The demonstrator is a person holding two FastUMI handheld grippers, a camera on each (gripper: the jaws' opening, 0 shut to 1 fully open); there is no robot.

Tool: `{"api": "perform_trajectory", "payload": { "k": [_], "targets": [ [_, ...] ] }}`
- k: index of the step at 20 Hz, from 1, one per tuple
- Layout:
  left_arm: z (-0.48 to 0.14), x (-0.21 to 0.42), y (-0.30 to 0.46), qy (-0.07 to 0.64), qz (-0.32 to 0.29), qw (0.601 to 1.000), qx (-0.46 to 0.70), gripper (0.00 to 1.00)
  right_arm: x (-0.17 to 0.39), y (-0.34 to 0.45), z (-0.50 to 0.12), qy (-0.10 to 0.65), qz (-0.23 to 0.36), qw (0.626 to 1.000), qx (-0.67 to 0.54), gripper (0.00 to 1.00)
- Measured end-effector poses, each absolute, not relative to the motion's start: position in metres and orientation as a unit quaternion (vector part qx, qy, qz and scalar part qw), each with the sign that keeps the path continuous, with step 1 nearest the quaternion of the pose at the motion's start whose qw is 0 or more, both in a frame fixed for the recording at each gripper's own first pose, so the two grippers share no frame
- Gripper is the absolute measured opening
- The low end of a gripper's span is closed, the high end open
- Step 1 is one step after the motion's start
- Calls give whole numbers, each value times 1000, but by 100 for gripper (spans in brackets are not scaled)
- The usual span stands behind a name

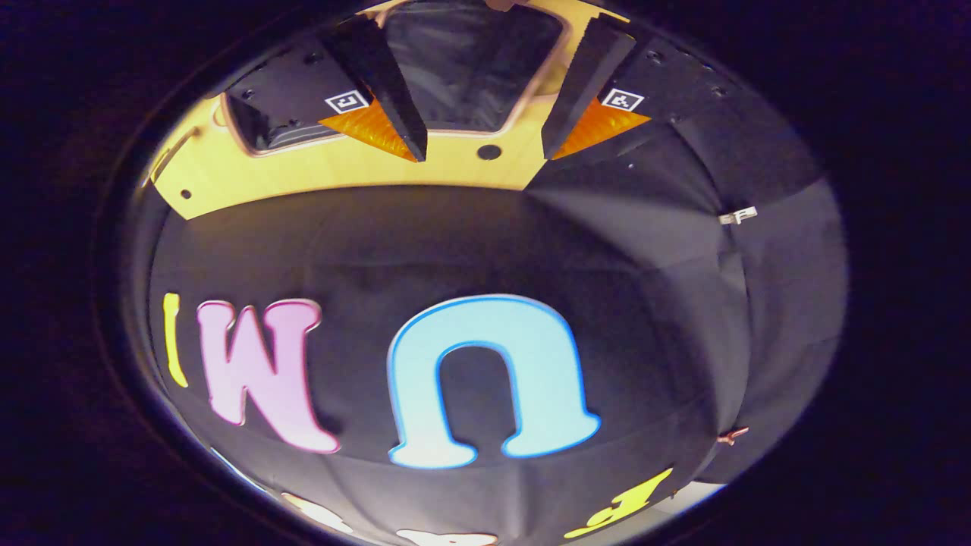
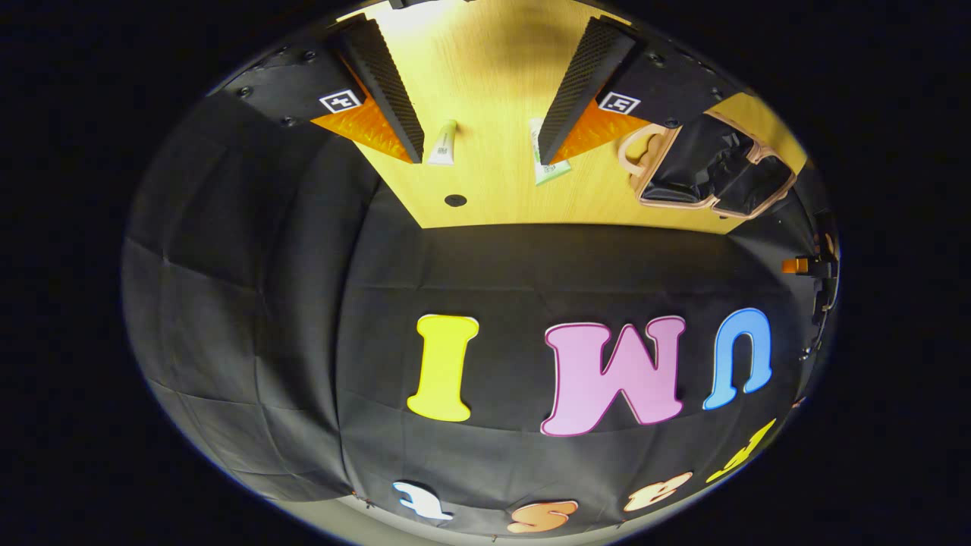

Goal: First open the suitcase, pack the skin care products into it, and then close the suitcase.

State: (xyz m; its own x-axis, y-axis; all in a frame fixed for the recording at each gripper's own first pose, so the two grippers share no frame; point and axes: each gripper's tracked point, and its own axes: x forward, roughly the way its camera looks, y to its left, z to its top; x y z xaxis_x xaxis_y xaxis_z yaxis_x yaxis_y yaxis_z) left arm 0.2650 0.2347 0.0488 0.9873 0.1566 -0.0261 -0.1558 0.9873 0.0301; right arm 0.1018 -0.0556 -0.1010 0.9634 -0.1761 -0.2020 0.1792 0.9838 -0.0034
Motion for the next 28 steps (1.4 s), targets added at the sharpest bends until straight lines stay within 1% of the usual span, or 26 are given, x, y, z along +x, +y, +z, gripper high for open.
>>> {"api": "perform_trajectory", "payload": {
  "k": [4,7,9,11,14,18,20,23,26,28],
  "targets": [
    [72,237,99,6,-3,1000,-18,96,109,-74,-83,92,-84,992,15,96],
    [71,227,9,-17,-54,997,-51,96,116,-86,-76,84,-86,993,21,96],
    [47,228,-56,-2,-107,990,-90,96,119,-93,-78,82,-89,992,31,96],
    [13,228,-106,23,-133,985,-107,96,126,-97,-85,85,-92,991,44,96],
    [-39,235,-155,68,-160,981,-85,96,137,-97,-109,107,-83,989,62,97],
    [-86,241,-204,96,-219,970,-44,96,157,-102,-142,126,-76,987,56,99],
    [-113,251,-227,116,-238,964,-27,96,166,-110,-162,140,-79,986,54,99],
    [-142,269,-269,132,-277,951,-37,96,181,-127,-196,156,-92,981,64,99],
    [-152,303,-297,135,-283,949,-17,96,200,-133,-235,182,-90,976,78,99],
    [-173,317,-309,138,-278,951,1,96,211,-139,-253,195,-91,974,67,98]
  ]
}}
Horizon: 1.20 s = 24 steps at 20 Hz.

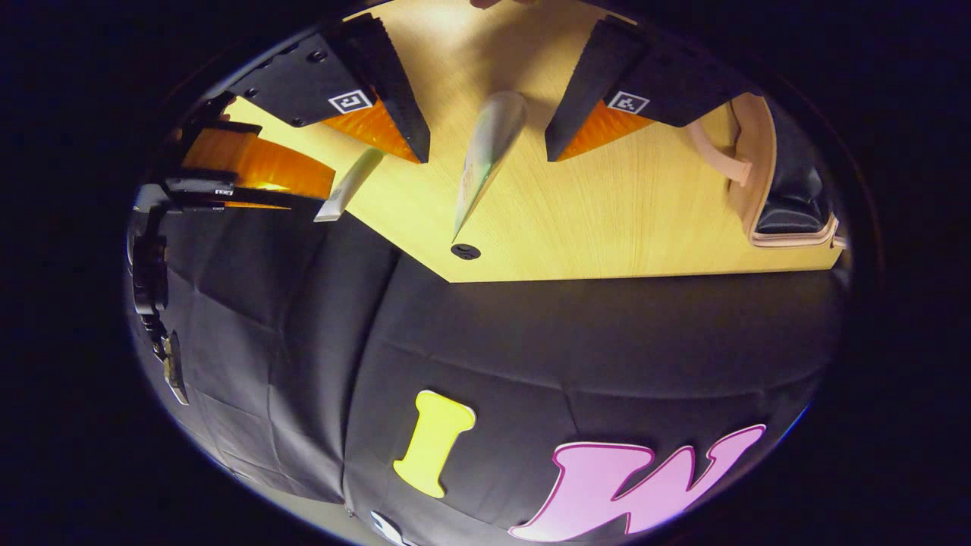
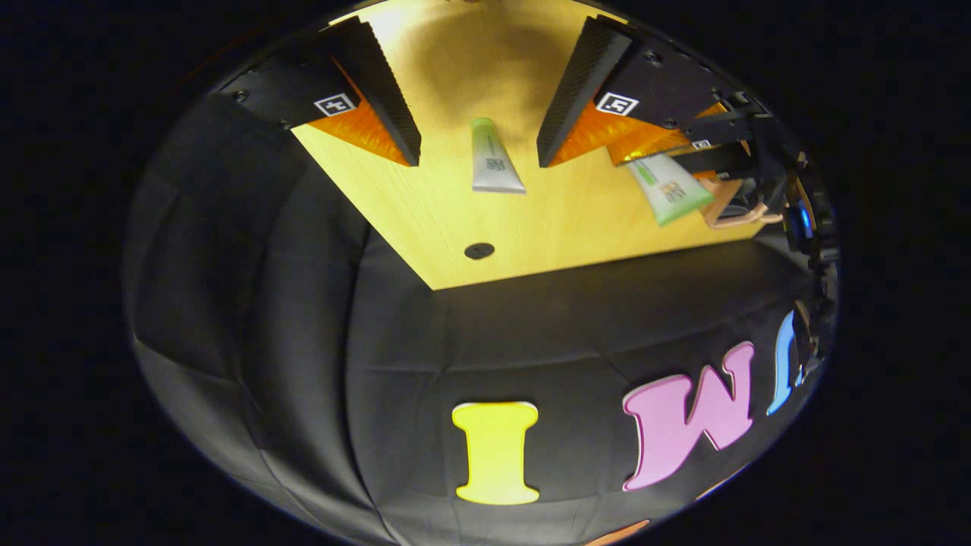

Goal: First open the suitcase, pack the skin care products into it, and then close the suitcase.

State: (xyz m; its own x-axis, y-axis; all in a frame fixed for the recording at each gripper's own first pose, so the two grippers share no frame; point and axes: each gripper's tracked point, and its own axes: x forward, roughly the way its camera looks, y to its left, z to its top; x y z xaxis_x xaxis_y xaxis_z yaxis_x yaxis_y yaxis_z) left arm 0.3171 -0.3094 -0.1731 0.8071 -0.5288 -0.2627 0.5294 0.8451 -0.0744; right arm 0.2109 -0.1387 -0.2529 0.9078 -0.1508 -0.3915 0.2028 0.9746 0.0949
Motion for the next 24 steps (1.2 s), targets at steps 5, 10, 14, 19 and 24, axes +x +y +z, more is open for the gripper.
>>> {"api": "perform_trajectory", "payload": {
  "k": [5,10,14,19,24],
  "targets": [
    [-204,344,-323,184,-240,953,-1,94,247,-138,-276,198,-90,969,119,97],
    [-213,355,-315,199,-208,958,-5,49,266,-140,-306,219,-97,964,114,97],
    [-215,350,-308,198,-206,958,0,43,275,-142,-315,224,-102,963,108,97],
    [-218,338,-295,196,-207,959,4,43,282,-160,-328,245,-141,956,85,56],
    [-217,334,-281,196,-201,960,-11,43,268,-154,-317,244,-123,959,77,36]
  ]
}}
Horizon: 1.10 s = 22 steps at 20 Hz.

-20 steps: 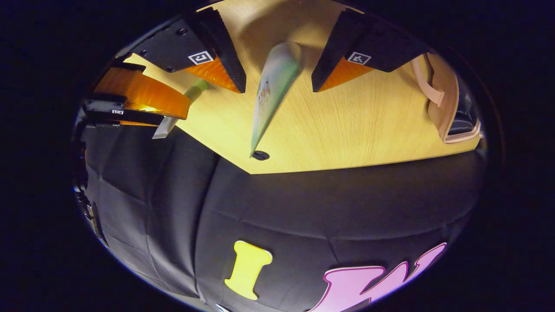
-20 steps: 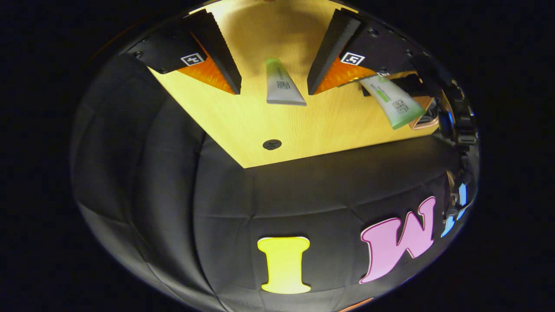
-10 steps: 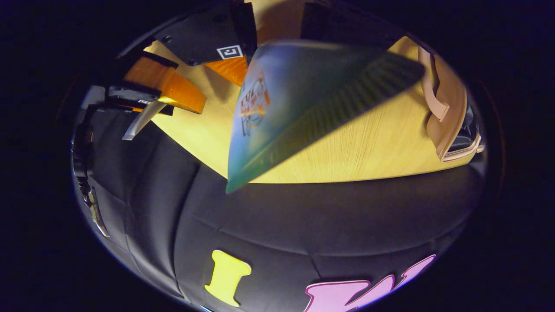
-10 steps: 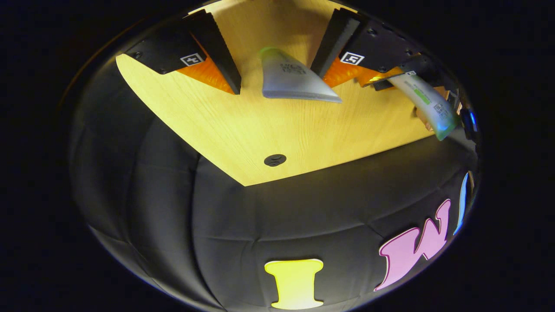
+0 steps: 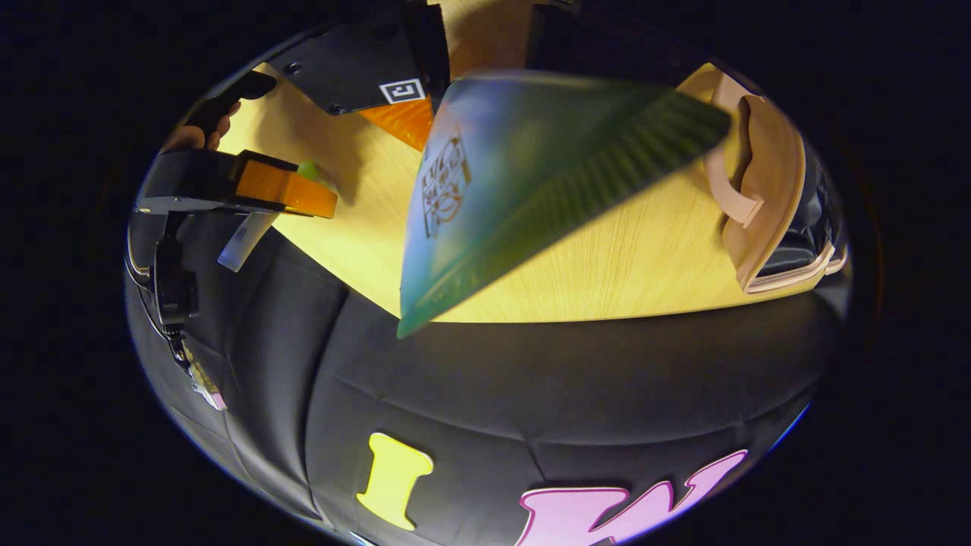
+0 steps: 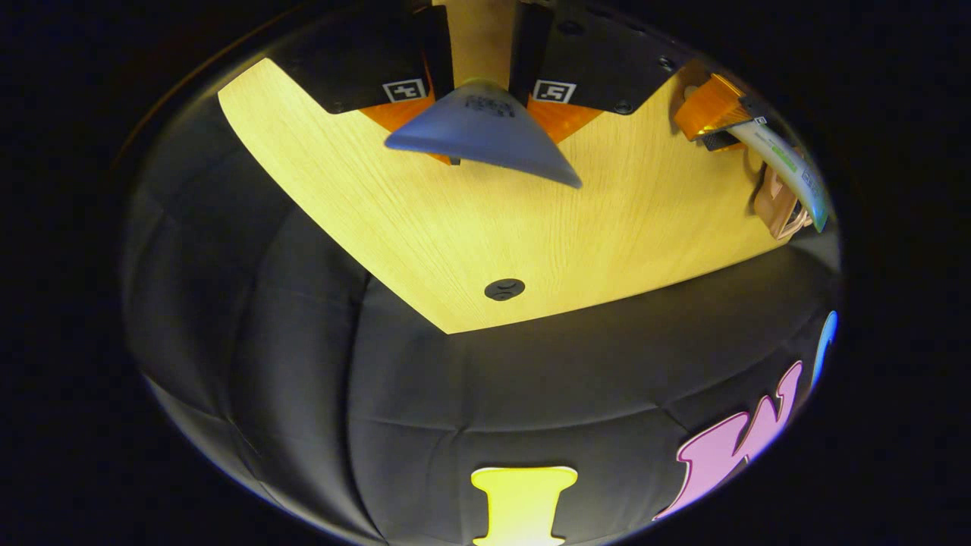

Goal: First open the suitcase, pack the skin care products into it, and then close the suitcase.

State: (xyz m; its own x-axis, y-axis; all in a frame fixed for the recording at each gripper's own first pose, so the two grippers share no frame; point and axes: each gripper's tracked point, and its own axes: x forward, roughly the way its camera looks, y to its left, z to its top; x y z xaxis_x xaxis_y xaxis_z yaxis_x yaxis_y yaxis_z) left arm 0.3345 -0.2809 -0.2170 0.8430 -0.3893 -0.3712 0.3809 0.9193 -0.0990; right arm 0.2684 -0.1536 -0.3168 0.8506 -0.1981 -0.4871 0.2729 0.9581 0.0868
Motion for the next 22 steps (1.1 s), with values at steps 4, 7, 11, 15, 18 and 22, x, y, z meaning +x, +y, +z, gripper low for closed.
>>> {"api": "perform_trajectory", "payload": {
  "k": [4,7,11,15,18,22],
  "targets": [
    [-179,318,-255,163,-194,967,-15,43,254,-135,-273,209,-104,970,61,36],
    [-126,300,-216,134,-179,974,-42,43,241,-108,-236,193,-81,977,51,36],
    [-90,284,-114,129,-114,984,-52,42,221,-60,-191,184,-30,982,45,35],
    [-120,283,5,199,-49,978,-43,42,199,-10,-153,176,15,984,26,35],
    [-162,289,40,279,-53,957,-50,42,184,31,-138,187,43,981,38,36],
    [-213,302,49,379,-66,922,-34,43,166,78,-115,186,75,979,34,35]
  ]
}}
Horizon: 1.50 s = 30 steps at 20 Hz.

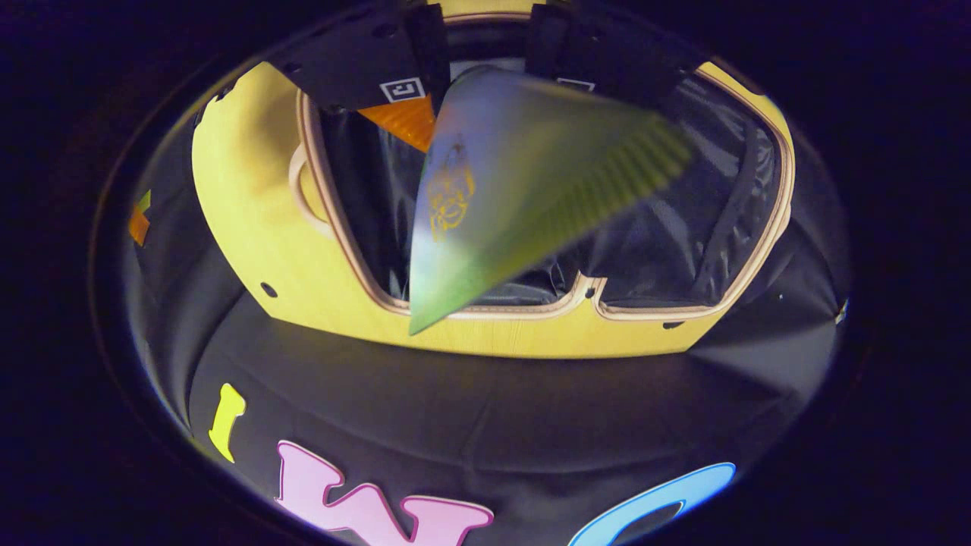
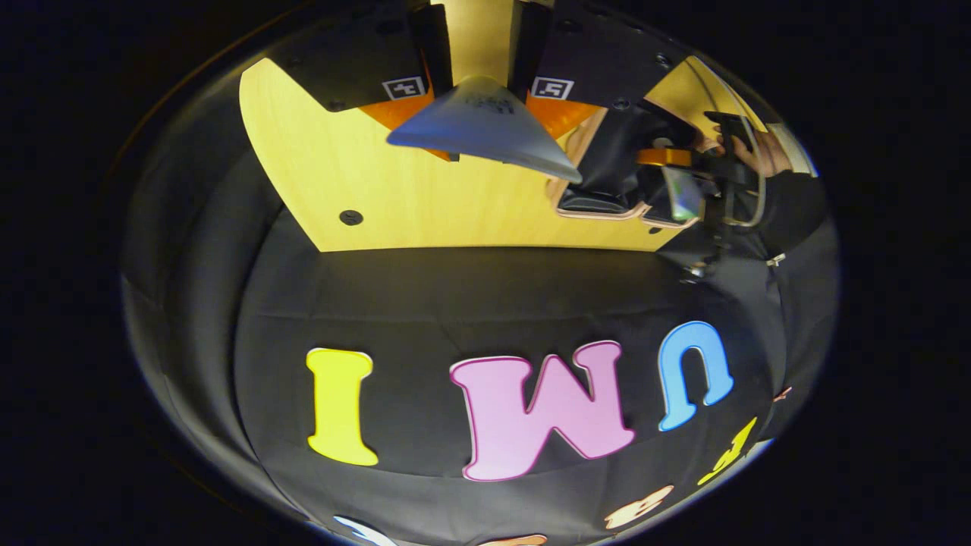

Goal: First open the suitcase, pack the skin care products into it, and then close the suitcase.

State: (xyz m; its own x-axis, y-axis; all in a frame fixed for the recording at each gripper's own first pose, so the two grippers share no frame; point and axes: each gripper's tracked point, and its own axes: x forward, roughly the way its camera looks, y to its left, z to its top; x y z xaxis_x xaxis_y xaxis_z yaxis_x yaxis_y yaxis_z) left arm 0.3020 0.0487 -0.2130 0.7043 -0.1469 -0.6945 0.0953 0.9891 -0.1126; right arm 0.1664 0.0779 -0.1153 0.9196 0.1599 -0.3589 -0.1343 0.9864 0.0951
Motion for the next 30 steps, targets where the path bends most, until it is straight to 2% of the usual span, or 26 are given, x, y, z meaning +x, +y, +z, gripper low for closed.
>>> {"api": "perform_trajectory", "payload": {
  "k": [3,8,9,11,13,17,21,22,23,24,26,27,28,29,30],
  "targets": [
    [-234,295,48,445,-57,894,-11,43,157,111,-101,175,102,979,27,35],
    [-227,304,53,438,-34,898,-18,51,160,153,-94,172,139,975,21,35],
    [-222,306,55,425,-34,904,-23,56,163,160,-95,173,144,974,22,35],
    [-195,303,57,375,-33,925,-47,92,169,172,-99,184,152,971,22,35],
    [-158,287,74,318,-24,946,-67,96,177,186,-111,210,158,964,23,35],
    [-112,243,136,236,20,968,-89,97,200,233,-142,257,188,948,32,35],
    [-105,196,203,217,46,971,-92,96,229,280,-205,317,194,928,15,35],
    [-108,185,217,219,49,970,-95,96,233,290,-225,338,190,922,16,35],
    [-114,175,234,222,64,968,-102,92,231,295,-248,375,184,908,15,35],
    [-120,163,249,228,76,964,-117,96,231,304,-269,403,179,897,14,35],
    [-127,144,268,229,91,956,-161,96,233,308,-300,442,160,883,8,36],
    [-131,139,278,228,98,952,-180,97,232,311,-313,462,148,874,11,29],
    [-134,133,288,230,105,948,-193,96,229,314,-322,482,136,865,21,29],
    [-136,126,296,232,111,945,-201,96,230,316,-331,494,124,860,30,29],
    [-137,120,307,233,115,944,-201,97,232,315,-338,501,112,857,30,36]
  ]
}}
